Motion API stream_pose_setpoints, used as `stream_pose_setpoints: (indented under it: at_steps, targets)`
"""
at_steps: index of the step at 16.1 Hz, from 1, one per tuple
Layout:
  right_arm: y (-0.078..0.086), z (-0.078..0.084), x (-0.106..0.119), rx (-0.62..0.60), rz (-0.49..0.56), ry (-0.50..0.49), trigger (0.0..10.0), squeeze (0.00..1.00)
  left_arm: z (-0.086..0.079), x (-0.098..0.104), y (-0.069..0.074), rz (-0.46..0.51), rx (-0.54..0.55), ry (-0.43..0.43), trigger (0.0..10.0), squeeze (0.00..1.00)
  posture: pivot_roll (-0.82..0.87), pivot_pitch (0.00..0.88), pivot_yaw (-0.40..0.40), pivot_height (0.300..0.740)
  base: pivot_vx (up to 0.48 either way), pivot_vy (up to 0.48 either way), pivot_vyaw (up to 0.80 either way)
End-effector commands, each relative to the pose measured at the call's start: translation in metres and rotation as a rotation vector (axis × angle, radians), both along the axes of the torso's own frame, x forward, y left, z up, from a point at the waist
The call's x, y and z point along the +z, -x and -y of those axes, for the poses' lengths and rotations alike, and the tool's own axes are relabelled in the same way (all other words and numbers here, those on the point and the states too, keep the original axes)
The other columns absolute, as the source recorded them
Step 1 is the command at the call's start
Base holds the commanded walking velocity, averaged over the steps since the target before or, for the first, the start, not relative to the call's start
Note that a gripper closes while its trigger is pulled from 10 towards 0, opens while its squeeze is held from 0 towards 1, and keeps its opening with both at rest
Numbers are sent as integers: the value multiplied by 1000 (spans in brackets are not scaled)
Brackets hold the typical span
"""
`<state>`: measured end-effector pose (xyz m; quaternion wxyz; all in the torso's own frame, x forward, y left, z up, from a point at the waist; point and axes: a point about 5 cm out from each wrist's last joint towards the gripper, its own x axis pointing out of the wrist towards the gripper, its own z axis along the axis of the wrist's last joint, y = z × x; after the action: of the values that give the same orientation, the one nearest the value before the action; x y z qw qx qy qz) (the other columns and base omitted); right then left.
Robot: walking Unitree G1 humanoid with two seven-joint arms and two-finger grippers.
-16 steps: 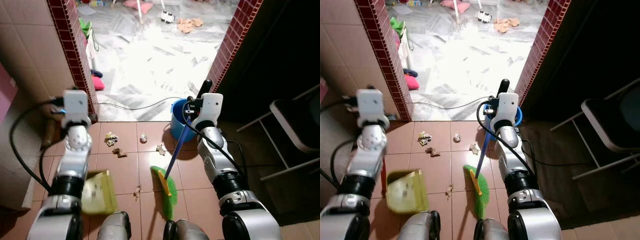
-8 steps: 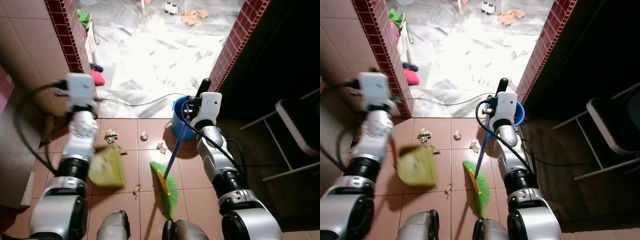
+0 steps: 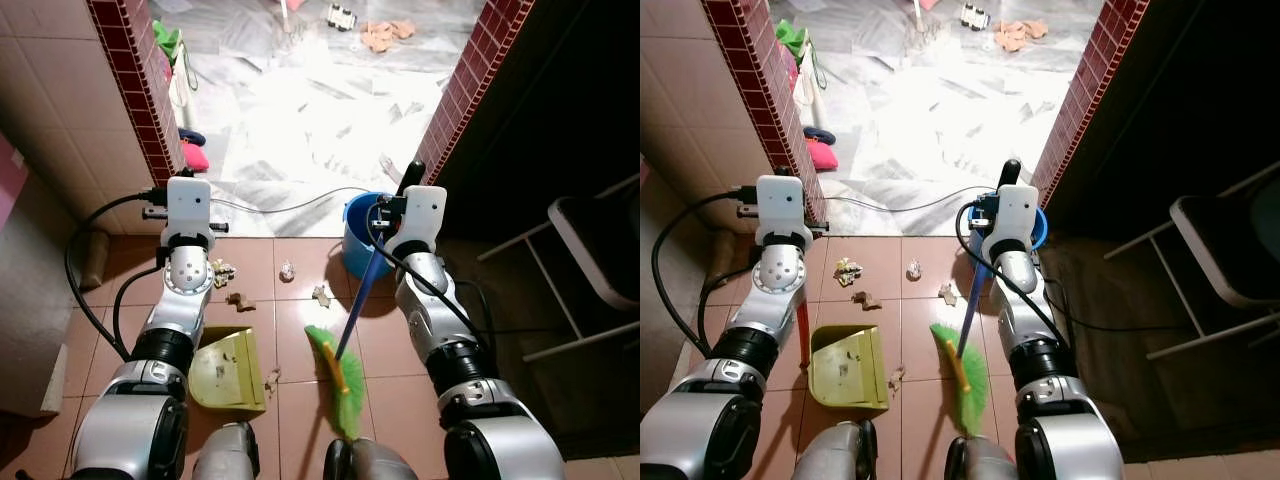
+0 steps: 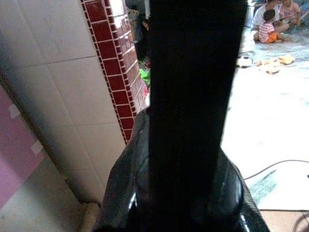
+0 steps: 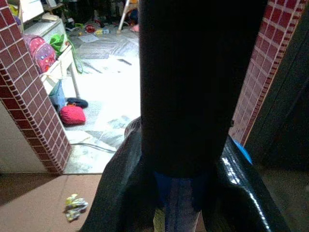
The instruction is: Sweep floor
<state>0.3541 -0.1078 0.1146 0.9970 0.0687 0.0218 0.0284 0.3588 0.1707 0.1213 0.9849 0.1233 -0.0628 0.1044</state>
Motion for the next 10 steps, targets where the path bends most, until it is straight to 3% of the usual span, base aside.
stream_pose_setpoints:
  at_steps: [1, 5, 9, 10]
  targets:
    - [-2, -9, 1, 58, -65, -220, 10000, 0, 12, -7, 0, -34, -26, 21, 10000, 0, -13, 109, -93, 740, 0, 0, 0]
    - [-5, -16, 13, 128, -79, -480, 10000, 0, 21, -10, -1, -53, -49, 86, 10000, 0, -13, 109, -93, 740, 0, 0, 0]
    - [-9, -10, 35, 195, 3, -503, 10000, 0, 27, -12, 0, -58, -68, 119, 10000, 0, -17, 111, -95, 740, 0, 0, 0]
    - [-9, -9, 42, 217, 46, -428, 10000, 0, 26, -12, 0, -56, -63, 133, 10000, 0, -18, 113, -91, 740, 0, 0, 0]
